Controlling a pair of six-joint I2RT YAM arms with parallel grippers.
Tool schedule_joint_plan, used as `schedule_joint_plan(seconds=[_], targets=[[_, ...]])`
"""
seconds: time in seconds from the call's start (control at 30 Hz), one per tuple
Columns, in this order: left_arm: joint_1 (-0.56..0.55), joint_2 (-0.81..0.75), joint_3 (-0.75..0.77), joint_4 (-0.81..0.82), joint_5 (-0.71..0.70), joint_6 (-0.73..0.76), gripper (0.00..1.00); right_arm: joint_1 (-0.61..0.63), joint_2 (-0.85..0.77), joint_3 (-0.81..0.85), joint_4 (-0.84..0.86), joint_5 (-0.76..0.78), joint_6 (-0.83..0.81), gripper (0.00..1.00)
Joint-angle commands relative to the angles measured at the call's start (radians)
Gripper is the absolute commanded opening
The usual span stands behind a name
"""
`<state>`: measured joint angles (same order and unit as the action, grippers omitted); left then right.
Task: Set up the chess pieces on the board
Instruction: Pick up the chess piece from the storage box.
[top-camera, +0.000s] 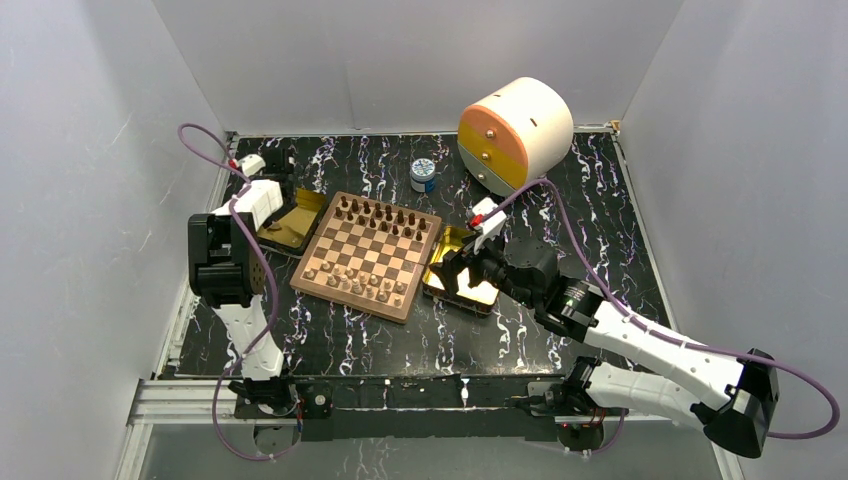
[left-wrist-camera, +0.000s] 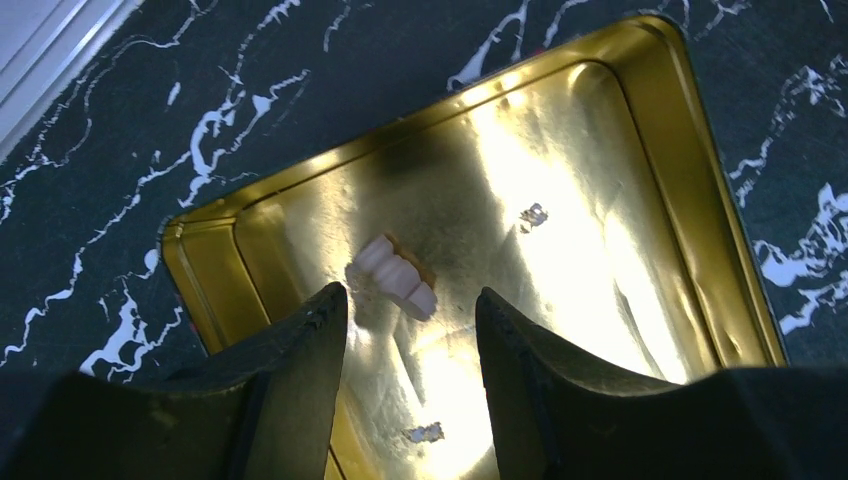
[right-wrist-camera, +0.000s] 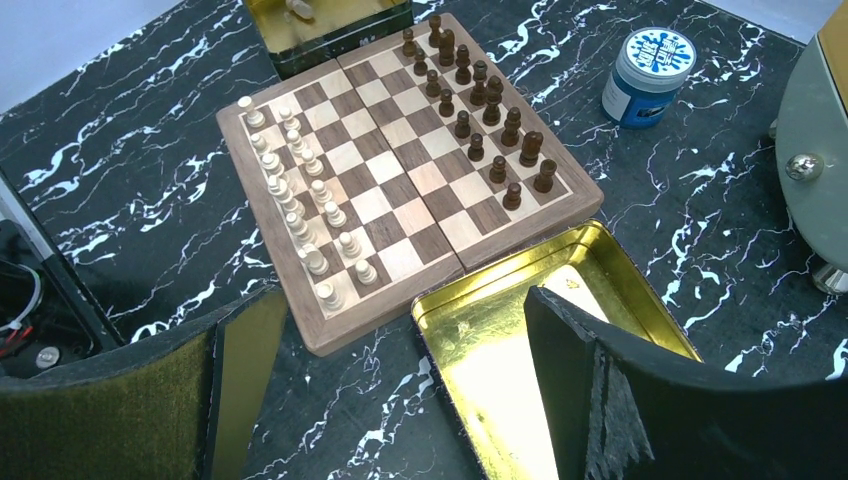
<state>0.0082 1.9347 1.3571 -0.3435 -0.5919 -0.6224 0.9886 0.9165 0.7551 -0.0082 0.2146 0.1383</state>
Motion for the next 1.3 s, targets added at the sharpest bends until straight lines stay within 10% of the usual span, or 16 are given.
schedule_joint_plan(seconds=[0.0, 1.27], targets=[[0.032, -0.025, 0.003, 0.005, -0.064, -0.032, 0.48, 0.0, 0.006, 0.012, 0.071, 0.02, -0.029, 0.99], [0.046, 0.057, -0.011, 0.043, 0.03, -0.085, 0.37, 0.001, -0.007, 0.0, 0.074, 0.03, -0.03, 0.99]])
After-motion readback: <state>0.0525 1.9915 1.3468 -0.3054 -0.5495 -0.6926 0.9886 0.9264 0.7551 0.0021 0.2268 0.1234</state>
